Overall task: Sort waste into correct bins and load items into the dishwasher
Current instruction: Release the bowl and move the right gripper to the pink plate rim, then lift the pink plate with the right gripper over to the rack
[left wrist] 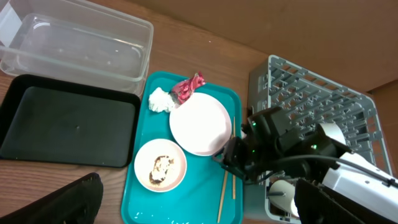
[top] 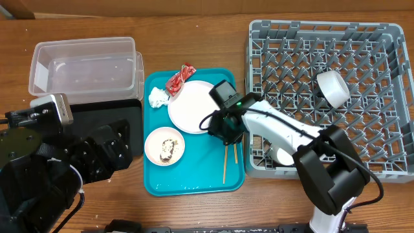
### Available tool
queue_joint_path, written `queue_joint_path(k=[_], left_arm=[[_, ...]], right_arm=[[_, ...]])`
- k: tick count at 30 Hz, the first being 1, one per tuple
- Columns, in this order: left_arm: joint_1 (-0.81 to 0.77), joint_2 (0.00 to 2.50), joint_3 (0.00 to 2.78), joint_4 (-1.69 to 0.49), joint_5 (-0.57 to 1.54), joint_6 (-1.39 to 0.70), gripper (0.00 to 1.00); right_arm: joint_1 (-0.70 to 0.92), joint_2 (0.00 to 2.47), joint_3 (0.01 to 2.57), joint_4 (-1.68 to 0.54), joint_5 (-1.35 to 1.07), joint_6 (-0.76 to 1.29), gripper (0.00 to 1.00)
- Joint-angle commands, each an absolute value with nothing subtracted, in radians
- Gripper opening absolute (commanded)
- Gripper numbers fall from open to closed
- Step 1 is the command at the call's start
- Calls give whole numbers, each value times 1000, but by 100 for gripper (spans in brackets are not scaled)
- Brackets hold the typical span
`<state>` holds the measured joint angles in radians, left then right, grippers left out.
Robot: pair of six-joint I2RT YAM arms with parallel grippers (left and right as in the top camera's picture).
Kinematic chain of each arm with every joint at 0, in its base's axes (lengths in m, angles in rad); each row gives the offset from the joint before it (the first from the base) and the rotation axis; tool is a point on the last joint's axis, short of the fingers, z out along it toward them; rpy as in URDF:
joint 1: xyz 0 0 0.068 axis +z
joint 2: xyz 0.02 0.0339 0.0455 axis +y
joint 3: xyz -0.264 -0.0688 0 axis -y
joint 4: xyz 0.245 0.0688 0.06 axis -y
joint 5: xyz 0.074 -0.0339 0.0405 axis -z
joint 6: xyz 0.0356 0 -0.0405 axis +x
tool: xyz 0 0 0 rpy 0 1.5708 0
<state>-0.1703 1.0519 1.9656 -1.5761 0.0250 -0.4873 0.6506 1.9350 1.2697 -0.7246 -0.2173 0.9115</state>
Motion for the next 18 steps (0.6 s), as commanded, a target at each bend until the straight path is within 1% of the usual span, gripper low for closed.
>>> queue_joint_path(k=[1,7,13,15,16,18], left_arm=[[-169,1053,1973,-1574,26,-479,100],[-169,1053,1973,-1574,26,-479,100],[-169,1053,1973,-1574,26,-479,100],[-169,1053,1973,-1574,26,-479,100],[-169,1053,1973,-1574,26,-479,100],[-169,1053,1973,-1574,26,-479,100]], right_arm=[[667,1897,1271,-705,-183,914,44],[662,1897,1271,-649,-174,917,45],[661,1896,1271,-640,-221,886,45],[659,1896,1271,-613,-217,900,46],[658,1896,1271,-599,-205,922,48],[653,1896,1271,-591,-163,992,49]])
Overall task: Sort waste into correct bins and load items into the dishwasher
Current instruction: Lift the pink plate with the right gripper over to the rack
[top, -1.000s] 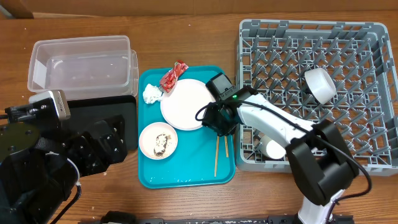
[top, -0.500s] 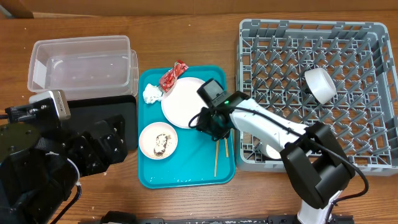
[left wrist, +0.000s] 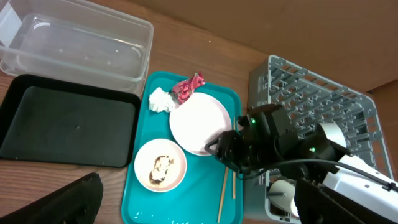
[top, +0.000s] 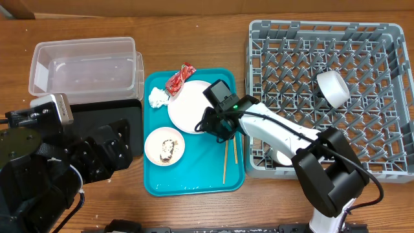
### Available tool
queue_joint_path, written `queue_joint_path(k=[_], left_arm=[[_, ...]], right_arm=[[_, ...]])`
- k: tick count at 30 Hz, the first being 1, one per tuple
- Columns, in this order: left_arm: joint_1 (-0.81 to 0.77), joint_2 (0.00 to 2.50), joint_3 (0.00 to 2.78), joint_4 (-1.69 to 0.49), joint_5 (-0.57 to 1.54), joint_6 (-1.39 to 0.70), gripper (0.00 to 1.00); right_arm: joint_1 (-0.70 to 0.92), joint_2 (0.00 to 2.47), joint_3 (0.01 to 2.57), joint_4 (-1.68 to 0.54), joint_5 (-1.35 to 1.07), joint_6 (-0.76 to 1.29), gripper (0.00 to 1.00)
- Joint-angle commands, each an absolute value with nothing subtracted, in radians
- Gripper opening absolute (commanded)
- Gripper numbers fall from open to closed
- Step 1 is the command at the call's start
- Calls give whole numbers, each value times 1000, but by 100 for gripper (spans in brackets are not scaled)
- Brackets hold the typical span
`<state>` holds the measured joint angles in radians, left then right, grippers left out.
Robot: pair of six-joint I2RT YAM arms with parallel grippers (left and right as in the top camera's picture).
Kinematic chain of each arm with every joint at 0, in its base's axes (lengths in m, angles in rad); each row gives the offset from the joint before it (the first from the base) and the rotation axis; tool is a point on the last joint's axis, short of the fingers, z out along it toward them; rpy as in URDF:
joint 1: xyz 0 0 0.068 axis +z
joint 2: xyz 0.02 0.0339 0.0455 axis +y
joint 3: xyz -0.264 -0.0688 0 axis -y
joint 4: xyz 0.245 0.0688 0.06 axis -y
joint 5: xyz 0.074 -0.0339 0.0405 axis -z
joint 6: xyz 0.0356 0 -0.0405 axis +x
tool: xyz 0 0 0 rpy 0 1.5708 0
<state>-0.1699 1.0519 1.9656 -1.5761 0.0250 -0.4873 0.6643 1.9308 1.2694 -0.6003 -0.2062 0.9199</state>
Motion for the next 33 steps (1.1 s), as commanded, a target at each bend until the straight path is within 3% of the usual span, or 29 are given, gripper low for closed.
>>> queue_joint_path(k=[1,8,11,14,15,18,20,26,33], left_arm=[[-169,1053,1973,-1574,26,-479,100],[-169,1053,1973,-1574,26,-479,100],[-169,1053,1973,-1574,26,-479,100],[-169,1053,1973,-1574,26,-479,100],[-169,1053,1973,-1574,26,-479,100],[-169,1053,1973,-1574,26,-479,100],[-169,1053,1973,-1574,26,-479,100],[-169,1053,1973,-1574,26,-479,100],[-169,1053,1973,-1574,26,-479,100]], right_arm=[[648,1897,1271,-591,-142,1023,49],[627,1956,1271,-586,-106,1079,49],[627,1993,1271,-600,-119,1078,40],[627,1996,1271,-615,-134,1073,37],[628,1996,1271,-618,-137,1066,35],[628,1989,1271,-666,-139,1061,13],[626,1972,1271,-708,-123,1038,4],[620,1861,1271,-829,13,1000,4],[622,1677,1271,-770,33,728,4]])
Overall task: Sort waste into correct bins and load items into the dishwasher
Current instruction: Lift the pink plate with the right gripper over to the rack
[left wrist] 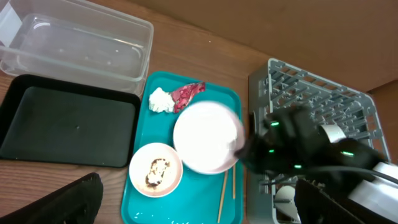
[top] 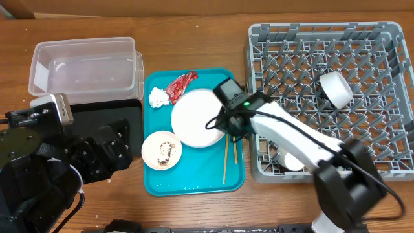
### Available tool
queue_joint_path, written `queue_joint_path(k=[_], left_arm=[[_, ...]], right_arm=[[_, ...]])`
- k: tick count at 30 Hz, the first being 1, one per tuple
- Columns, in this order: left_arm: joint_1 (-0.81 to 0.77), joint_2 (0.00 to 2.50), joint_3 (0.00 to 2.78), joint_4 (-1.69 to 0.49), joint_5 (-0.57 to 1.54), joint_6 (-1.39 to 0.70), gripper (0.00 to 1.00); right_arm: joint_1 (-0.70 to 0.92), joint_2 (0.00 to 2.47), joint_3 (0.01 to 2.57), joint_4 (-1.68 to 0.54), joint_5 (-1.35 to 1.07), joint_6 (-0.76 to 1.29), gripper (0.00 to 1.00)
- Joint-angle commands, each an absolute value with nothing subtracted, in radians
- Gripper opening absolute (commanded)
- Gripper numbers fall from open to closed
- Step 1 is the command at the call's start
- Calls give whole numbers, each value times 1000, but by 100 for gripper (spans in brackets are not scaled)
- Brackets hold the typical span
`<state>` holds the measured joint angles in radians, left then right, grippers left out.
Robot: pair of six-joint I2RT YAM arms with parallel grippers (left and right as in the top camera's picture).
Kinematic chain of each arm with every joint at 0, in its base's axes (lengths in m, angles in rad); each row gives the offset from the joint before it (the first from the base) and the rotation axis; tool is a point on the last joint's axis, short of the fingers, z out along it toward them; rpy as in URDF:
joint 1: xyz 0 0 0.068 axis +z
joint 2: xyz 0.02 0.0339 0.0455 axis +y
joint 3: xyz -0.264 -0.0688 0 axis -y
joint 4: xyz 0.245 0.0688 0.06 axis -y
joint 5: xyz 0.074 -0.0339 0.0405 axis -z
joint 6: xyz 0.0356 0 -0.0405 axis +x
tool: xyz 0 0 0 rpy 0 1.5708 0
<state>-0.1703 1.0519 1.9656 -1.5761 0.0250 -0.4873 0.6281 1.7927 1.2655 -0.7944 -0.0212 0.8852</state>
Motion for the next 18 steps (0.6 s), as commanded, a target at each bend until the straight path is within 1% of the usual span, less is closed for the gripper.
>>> queue_joint_path(k=[1,6,11,13,18], left_arm=[[-169,1053,1973,-1574,26,-479,100],[-169,1053,1973,-1574,26,-479,100],[-169,1053,1973,-1574,26,-479,100],[-169,1053,1973,-1574,26,-479,100],[-169,1053,1973,-1574,26,-479,100]], right_arm=[[622,1655,1271,-759,35,698,4],[608,1550,1271,-711,97,667,4],[550,1475,1271,-697,134,590,4],[508,1446,1271,-743,262,560,4],[419,1421,1271,-867,648,561,4]])
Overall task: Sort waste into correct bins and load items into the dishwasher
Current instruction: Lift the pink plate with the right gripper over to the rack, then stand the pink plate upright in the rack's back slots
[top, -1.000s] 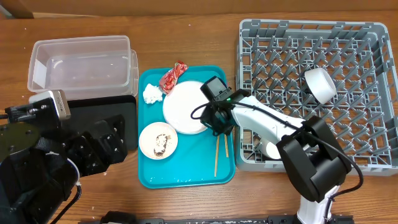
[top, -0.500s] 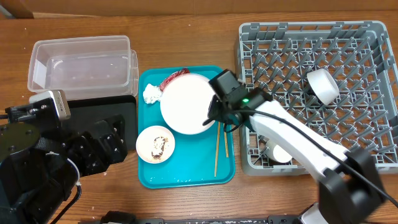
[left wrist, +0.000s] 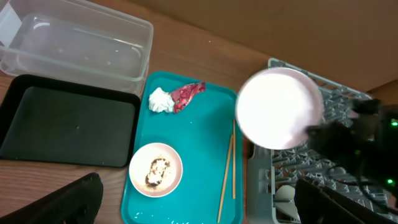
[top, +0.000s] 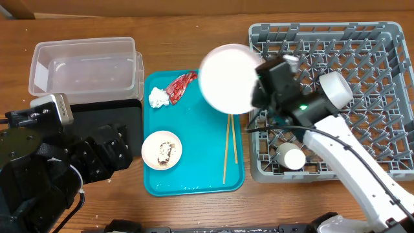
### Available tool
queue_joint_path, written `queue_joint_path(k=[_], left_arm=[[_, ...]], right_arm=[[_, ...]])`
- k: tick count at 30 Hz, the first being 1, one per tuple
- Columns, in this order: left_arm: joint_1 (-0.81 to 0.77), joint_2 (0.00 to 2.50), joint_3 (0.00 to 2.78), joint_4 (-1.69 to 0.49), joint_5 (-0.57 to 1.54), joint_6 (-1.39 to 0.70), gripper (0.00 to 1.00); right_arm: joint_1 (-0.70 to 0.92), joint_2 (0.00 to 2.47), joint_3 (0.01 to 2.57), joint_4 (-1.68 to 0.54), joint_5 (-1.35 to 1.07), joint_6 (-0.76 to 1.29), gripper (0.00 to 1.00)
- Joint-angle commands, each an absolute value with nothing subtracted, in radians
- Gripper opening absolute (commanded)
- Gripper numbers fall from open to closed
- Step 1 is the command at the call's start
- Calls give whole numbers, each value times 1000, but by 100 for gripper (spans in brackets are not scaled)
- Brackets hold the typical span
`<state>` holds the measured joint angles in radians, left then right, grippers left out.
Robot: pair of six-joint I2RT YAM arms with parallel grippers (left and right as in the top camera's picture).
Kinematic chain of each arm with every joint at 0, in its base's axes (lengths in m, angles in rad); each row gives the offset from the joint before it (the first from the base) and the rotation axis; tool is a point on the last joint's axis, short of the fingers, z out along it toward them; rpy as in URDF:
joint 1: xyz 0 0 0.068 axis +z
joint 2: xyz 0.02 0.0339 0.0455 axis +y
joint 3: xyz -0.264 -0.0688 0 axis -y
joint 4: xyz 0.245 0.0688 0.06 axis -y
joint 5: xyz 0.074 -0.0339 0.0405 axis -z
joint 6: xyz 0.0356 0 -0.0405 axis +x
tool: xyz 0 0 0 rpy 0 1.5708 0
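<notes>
My right gripper (top: 255,90) is shut on the right rim of a large white plate (top: 226,78), holding it in the air over the right edge of the teal tray (top: 194,178), beside the grey dish rack (top: 388,155). In the left wrist view the plate (left wrist: 280,109) covers the rack's near-left corner. On the tray lie a small plate with food scraps (top: 162,150), two chopsticks (top: 228,149), a red wrapper (top: 179,85) and a crumpled tissue (top: 157,98). My left gripper (left wrist: 198,186) hangs open high above the tray.
A clear plastic bin (top: 84,65) stands at the back left, with a black bin (left wrist: 68,121) in front of it. The rack holds a white cup (top: 335,88) near its middle and another cup (top: 291,156) at its front left.
The right gripper has moved up and to the right with the large plate, from low over the tray to beside the rack. The chopsticks now show in full. The left arm is unchanged.
First the right gripper was at the right rim of the large plate lying on the tray. Then it had closed in on that rim. Later the plate was held tilted just over the tray, the wrapper uncovered. Now it is high at the rack's edge.
</notes>
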<state>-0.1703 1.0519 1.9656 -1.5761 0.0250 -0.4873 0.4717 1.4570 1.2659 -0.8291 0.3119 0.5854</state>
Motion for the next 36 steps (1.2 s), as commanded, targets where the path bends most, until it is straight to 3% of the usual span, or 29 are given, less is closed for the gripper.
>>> queue_joint_path(k=[1,7,15,22,36], left_arm=[[-169,1053,1973,-1574,26,-479,100],[-169,1053,1973,-1574,26,-479,100],[-169,1053,1973,-1574,26,-479,100],[-169,1053,1973,-1574,26,-479,100],[-169,1053,1973,-1574,26,-479,100]], right_arm=[[406,1421,1271,-881,734,561,4],[347,1421,1271,-875,1060,560,4],[319,1421,1271,-816,1144,540,4],[271,1464,1271,-608,1077,397,4],[209,1653,1271,-579,1027,332,4]])
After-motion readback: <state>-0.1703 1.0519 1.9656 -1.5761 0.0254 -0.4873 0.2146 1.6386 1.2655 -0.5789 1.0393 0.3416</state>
